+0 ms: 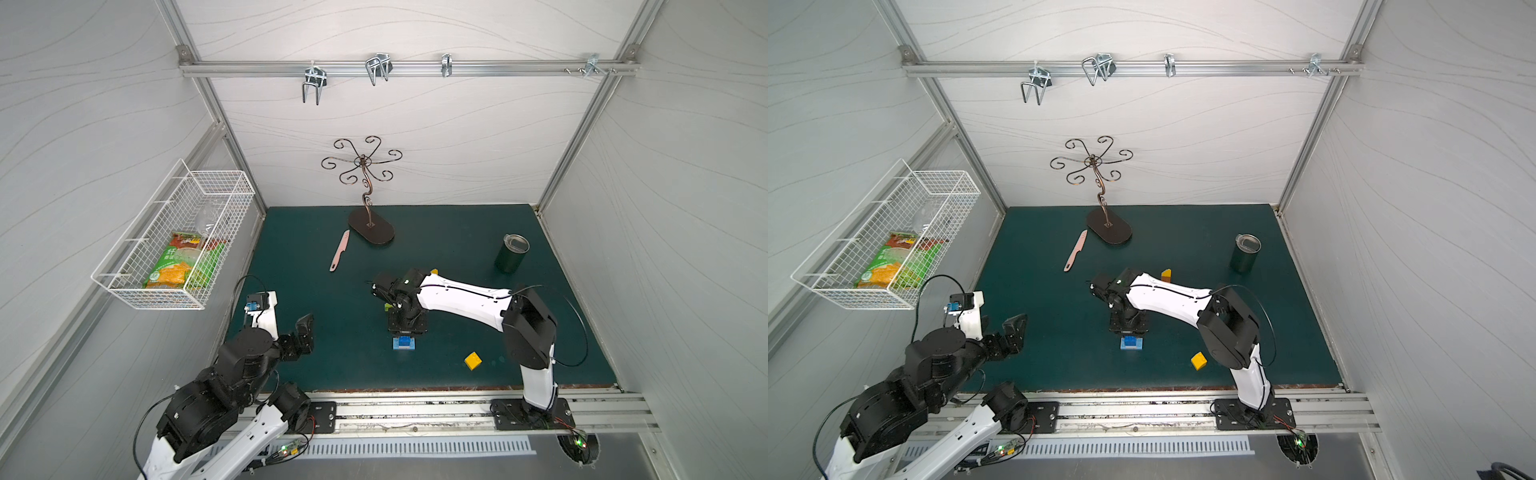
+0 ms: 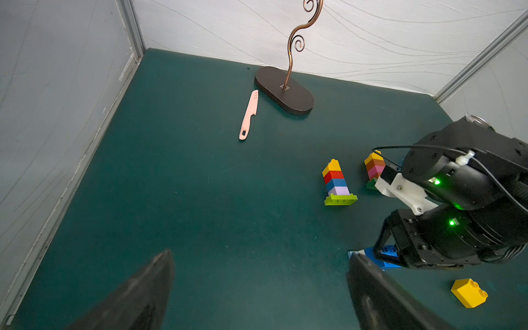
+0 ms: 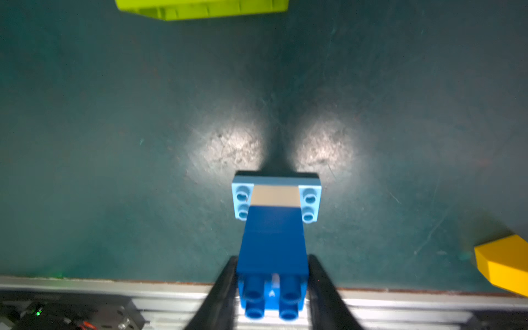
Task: Assemble the number 1 with lego
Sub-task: Assemble the lego brick with the lego brick, then move the lego brick at the center of the board.
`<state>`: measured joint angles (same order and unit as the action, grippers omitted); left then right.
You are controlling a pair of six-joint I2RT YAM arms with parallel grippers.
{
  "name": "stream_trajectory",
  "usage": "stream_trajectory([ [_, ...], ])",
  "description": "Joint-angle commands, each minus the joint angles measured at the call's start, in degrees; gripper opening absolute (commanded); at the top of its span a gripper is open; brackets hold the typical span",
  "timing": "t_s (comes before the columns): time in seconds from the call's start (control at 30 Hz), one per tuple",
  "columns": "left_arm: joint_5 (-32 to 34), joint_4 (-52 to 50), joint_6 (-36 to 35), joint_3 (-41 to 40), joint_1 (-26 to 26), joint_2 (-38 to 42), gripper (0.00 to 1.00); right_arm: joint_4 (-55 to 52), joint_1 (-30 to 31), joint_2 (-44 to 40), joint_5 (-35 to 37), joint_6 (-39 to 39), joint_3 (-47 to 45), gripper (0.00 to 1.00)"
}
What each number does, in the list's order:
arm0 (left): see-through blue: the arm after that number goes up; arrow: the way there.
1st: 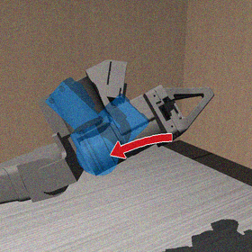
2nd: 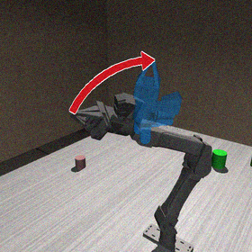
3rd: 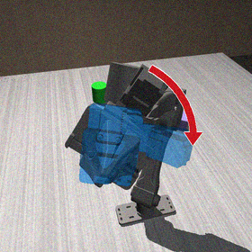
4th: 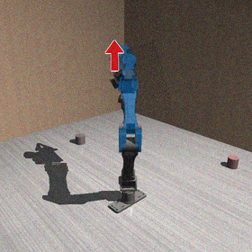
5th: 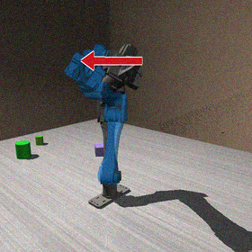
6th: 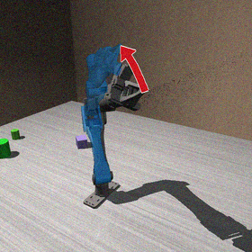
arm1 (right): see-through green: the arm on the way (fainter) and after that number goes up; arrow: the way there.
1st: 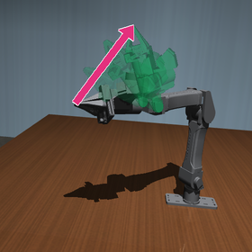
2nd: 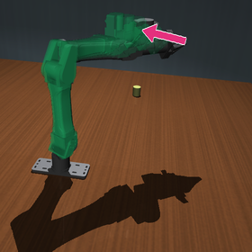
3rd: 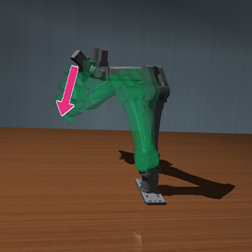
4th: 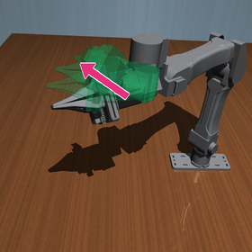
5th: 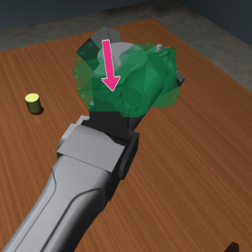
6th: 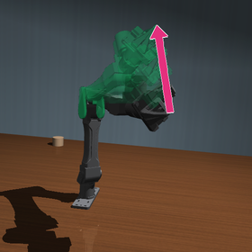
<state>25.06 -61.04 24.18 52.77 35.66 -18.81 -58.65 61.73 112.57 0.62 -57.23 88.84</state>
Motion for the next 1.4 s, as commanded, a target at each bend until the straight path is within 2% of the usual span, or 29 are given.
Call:
stream_trajectory([
  [0.0, 0.43, 3.82, -0.3, 0.07, -0.15, -0.48, 1.0, 3.4, -0.21, -3.34, 4.15, 0.84, -2.97, 0.81],
  [0.03, 0.51, 3.82, -0.28, 0.05, -0.15, -0.57, 0.99, 4.05, -0.22, -5.21, 5.42, 1.5, -3.73, 0.89],
  [0.07, 0.59, 3.74, -0.28, 0.05, -0.15, -0.7, 1.0, 5.03, -0.22, -7.3, 6.54, 2.55, -4.6, 0.93],
  [0.13, 0.77, 3.66, -0.11, 0.05, -0.15, -0.96, 1.0, 8.2, -0.22, -11.24, 7.52, 6.14, -6.75, 0.96],
  [0.27, 0.63, 3.73, -0.19, -0.03, -0.15, -1.28, 1.0, 12.3, -0.7, -19.19, 9.34, 11.86, -12.99, 0.97],
  [0.43, 0.87, 3.65, -0.03, -0.04, -0.15, -2.05, 1.0, 1.83, -7.62, -26.2, 8.73, 4.18, -20.08, 0.94],
  [0.53, 0.96, 3.64, -0.01, -0.04, -0.15, -2.71, 1.0, -0.19, -11.43, -31.35, 4.06, 4.35, -26.72, 0.93],
  [0.63, 0.96, 3.65, -0.01, -0.09, -0.15, -2.94, 1.0, -0.64, -12.34, -35.38, 1.48, 5.02, -32.6, 0.92],
  [0.93, 0.69, 3.73, -0.1, -0.13, -0.15, -3.6, 1.0, -2.57, -12.16, -32.41, 4.83, 4.99, -39.7, 0.94],
  [1.1, 0.78, 3.73, -0.09, -0.12, -0.15, -3.63, 1.0, 1.25, -12.08, -32.04, 3.37, 8.06, -41.25, 0.9],
  [1.37, 0.67, 3.82, -0.19, -0.12, -0.15, -4.36, 1.0, 1.93, -11.9, -28.68, 4.67, 8.55, -42.33, 0.78],
])
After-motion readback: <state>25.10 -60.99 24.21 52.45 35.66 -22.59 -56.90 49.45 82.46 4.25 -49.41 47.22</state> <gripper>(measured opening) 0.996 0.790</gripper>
